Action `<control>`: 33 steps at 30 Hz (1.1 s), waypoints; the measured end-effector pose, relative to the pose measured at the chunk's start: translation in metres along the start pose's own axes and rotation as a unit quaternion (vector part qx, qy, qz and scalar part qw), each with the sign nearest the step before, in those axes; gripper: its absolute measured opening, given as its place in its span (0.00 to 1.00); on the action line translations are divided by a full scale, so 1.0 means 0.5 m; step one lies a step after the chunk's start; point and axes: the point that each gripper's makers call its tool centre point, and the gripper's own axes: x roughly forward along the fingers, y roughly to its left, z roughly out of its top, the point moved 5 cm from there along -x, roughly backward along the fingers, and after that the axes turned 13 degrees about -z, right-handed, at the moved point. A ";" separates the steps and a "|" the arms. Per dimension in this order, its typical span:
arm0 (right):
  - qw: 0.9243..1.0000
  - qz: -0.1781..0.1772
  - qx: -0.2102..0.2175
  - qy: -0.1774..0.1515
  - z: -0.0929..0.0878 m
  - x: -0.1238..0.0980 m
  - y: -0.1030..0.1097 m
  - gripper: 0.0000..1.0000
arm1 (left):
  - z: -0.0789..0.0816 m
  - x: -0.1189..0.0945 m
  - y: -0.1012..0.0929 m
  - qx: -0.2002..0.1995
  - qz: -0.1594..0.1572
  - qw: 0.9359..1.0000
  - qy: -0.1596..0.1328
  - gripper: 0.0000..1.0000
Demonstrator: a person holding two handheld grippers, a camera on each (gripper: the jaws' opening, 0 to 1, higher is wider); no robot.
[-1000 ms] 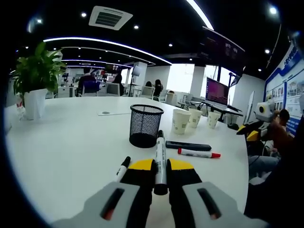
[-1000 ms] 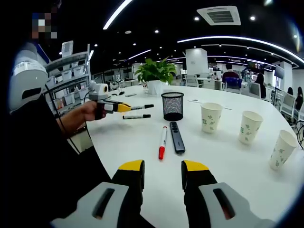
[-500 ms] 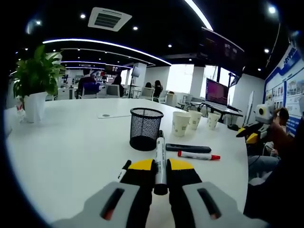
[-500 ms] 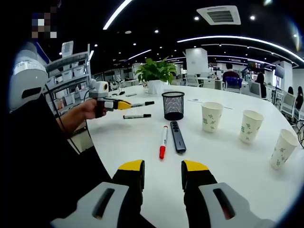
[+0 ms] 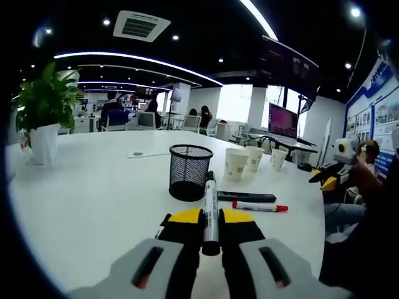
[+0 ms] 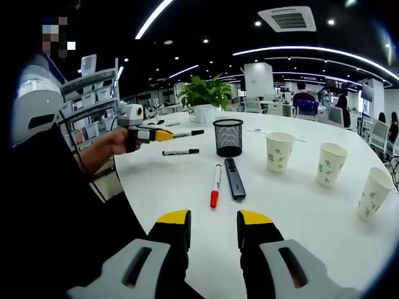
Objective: Place the scattered laser pointers and whiteboard markers into the pen holder and stack the scattered paper cups together
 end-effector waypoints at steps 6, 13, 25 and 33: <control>1.000 -0.001 0.001 0.000 -0.001 0.000 -0.001 0.33 | 0.004 0.002 0.001 0.001 -0.001 1.000 0.000 0.13; 1.000 -0.001 0.002 0.001 -0.004 -0.001 -0.002 0.33 | 0.009 0.006 0.000 0.001 -0.002 1.000 -0.002 0.13; 1.000 -0.001 0.004 0.000 -0.006 -0.003 -0.003 0.32 | 0.024 0.013 0.003 0.008 -0.003 1.000 -0.003 0.13; 1.000 -0.003 0.004 0.001 -0.006 -0.005 -0.005 0.32 | 0.033 0.019 0.003 0.013 -0.005 1.000 -0.003 0.13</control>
